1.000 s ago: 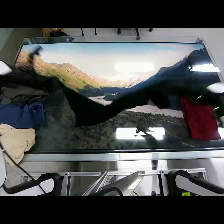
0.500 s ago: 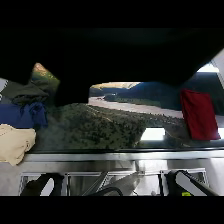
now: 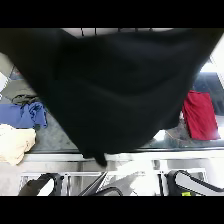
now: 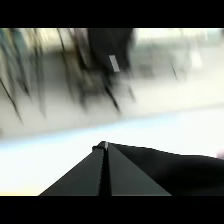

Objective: Fold the shirts.

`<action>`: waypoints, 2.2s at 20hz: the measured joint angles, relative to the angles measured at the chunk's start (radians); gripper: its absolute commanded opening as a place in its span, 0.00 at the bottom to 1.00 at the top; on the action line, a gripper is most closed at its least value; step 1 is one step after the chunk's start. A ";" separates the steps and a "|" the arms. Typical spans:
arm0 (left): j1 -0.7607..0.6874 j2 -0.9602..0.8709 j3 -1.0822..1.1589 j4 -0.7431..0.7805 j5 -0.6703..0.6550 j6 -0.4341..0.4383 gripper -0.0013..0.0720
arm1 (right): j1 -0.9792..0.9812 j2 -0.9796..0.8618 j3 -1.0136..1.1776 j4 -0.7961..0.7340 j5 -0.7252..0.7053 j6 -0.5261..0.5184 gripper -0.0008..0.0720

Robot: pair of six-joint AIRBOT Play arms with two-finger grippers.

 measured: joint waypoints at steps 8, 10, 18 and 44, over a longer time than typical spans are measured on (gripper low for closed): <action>-0.106 -0.741 0.233 -0.016 -0.064 0.004 0.58 | 0.101 -0.411 -0.188 -0.163 -0.259 -0.021 0.42; -0.093 -0.835 0.294 -0.018 -0.117 -0.009 0.98 | 0.104 -0.476 -0.195 -0.173 -0.273 -0.022 0.42; 0.134 -0.772 0.140 -0.019 -0.443 -0.079 0.98 | -0.018 -0.445 -0.243 -0.401 -0.019 0.063 0.42; 0.284 -0.472 -0.890 -0.195 -0.267 0.116 0.04 | -0.182 -0.255 -0.759 -0.729 0.135 0.137 0.67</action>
